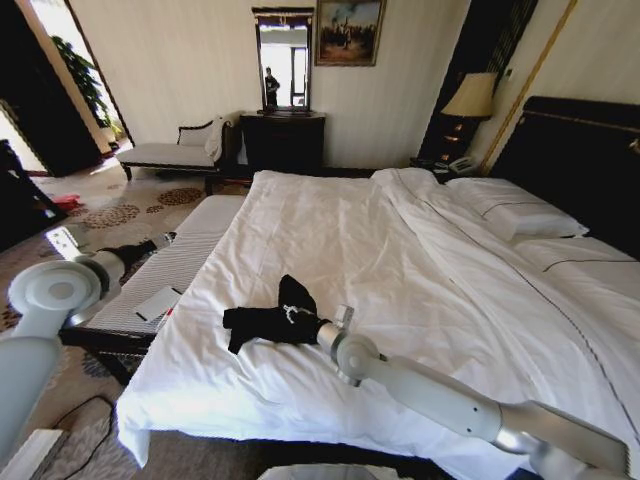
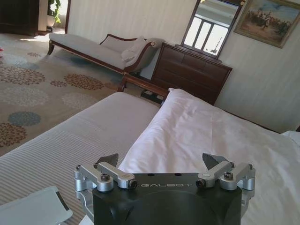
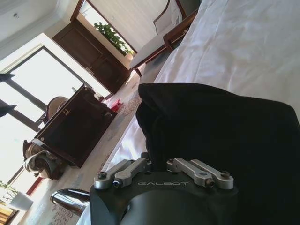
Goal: Fold the clothes on the bed.
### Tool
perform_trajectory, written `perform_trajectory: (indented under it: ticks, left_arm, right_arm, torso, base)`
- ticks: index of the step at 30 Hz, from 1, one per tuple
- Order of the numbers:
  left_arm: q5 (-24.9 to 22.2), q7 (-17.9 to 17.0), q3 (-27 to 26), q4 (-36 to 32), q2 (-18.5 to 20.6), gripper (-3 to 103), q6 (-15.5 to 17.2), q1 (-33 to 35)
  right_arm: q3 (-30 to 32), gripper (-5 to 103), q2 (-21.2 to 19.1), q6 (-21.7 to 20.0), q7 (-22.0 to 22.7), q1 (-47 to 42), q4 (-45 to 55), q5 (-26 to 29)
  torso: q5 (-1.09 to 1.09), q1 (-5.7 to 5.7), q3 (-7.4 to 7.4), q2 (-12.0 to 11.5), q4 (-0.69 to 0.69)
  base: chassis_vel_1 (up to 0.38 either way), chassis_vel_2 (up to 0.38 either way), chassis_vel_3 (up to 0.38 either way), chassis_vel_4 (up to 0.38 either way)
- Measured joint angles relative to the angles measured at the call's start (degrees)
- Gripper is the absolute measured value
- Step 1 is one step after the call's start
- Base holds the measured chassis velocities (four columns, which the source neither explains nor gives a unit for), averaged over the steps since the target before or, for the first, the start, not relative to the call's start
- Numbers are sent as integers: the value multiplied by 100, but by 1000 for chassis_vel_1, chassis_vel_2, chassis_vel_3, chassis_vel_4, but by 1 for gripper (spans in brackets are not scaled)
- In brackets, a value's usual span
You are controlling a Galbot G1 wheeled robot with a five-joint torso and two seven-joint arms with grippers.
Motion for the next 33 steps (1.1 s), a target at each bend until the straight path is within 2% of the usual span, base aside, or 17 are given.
perform_trajectory:
  ticks: [7, 13, 18, 25, 26, 27, 29, 30, 32, 33]
  left_arm:
    - [92, 2, 2, 13, -58, 100, -7, 61]
    - [129, 15, -27, 76, -56, 100, -15, 100]
    - [161, 29, -30, 112, -73, 100, -19, 114]
    - [213, 56, -27, 147, -108, 100, -23, 135]
    - [222, 66, -27, 155, -112, 100, -23, 142]
    - [232, 86, -27, 165, -114, 100, -24, 148]
    - [270, 122, -28, 200, -118, 100, -29, 152]
    - [270, 122, -28, 200, -118, 100, -29, 152]
    - [285, 130, -22, 220, -125, 100, -31, 150]
    - [287, 130, -17, 222, -127, 100, -32, 149]
  right_arm:
    - [-257, 8, 343, 39, -70, 132, -334, -111]
    - [-397, 8, 1026, 89, -134, 333, -755, -124]
    - [-516, 8, 1415, 111, -140, 373, -982, -162]
    - [-600, 6, 1633, 124, -123, 362, -1353, -405]
    - [-598, 10, 1644, 129, -126, 362, -1393, -442]
    - [-595, 10, 1645, 133, -133, 362, -1420, -477]
    - [-580, 21, 1612, 170, -222, 369, -1455, -554]
    - [-580, 21, 1612, 170, -222, 369, -1455, -554]
    - [-555, 32, 1581, 230, -329, 376, -1433, -555]
    - [-549, 32, 1579, 242, -352, 378, -1424, -553]
  torso:
    - [0, 0, 0, 0, -1]
    - [0, 0, 0, 0, 2]
    - [0, 0, 0, 0, 1]
    - [0, 0, 0, 0, 0]
    - [0, 0, 0, 0, 0]
    - [0, 0, 0, 0, 0]
    - [0, 0, 0, 0, 0]
    - [0, 0, 0, 0, 0]
    - [1, 0, 0, 0, 0]
    - [1, 0, 0, 0, 0]
  base:
    - [0, 0, 0, 0]
    - [0, 0, 0, 0]
    - [0, 0, 0, 0]
    - [0, 0, 0, 0]
    - [0, 0, 0, 0]
    - [0, 0, 0, 0]
    - [0, 0, 0, 0]
    - [0, 0, 0, 0]
    - [0, 0, 0, 0]
    - [0, 0, 0, 0]
